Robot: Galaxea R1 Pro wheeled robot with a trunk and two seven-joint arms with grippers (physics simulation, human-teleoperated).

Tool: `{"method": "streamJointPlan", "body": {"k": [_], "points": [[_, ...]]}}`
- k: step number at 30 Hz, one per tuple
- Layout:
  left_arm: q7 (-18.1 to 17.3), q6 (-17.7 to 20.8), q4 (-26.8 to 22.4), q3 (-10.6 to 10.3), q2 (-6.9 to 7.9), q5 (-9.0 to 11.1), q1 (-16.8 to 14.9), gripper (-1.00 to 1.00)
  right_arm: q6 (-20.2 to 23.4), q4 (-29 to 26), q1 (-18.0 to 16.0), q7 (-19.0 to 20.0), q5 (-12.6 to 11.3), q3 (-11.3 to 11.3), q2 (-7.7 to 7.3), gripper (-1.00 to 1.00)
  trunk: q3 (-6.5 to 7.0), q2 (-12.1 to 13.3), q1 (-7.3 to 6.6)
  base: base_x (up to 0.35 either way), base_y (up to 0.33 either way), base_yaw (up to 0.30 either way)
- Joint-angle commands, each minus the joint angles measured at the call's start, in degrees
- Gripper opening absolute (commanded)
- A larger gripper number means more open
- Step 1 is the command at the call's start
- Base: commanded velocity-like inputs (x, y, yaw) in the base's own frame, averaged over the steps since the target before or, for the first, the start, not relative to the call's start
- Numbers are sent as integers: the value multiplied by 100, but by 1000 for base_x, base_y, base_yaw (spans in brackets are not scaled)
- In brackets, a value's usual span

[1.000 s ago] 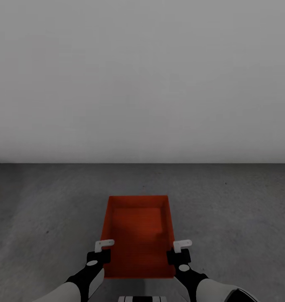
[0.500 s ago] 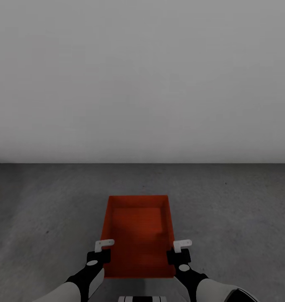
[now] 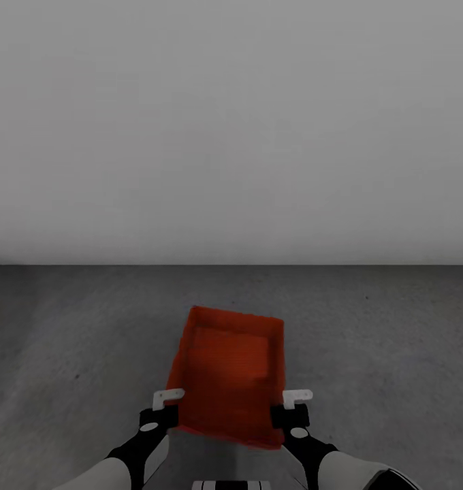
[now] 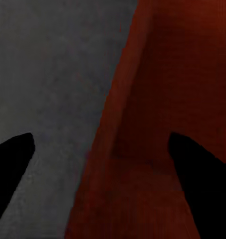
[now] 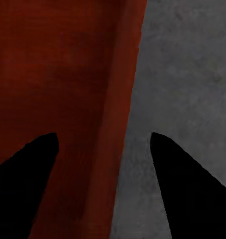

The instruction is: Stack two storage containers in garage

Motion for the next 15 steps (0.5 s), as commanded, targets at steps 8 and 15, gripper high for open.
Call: {"method": "streamJointPlan", "body": {"k": [8,15], "points": [[7,-32,-27,-22,-1,35,-3,100,-17,4,1,-15,-51,51,-2,100,-4,-1,-1,0,0,0],[0,-36,-52,-26,-1,33,-3,100,-22,4,-1,-15,-51,51,-3,100,-4,-1,-1,0,0,0]]}}
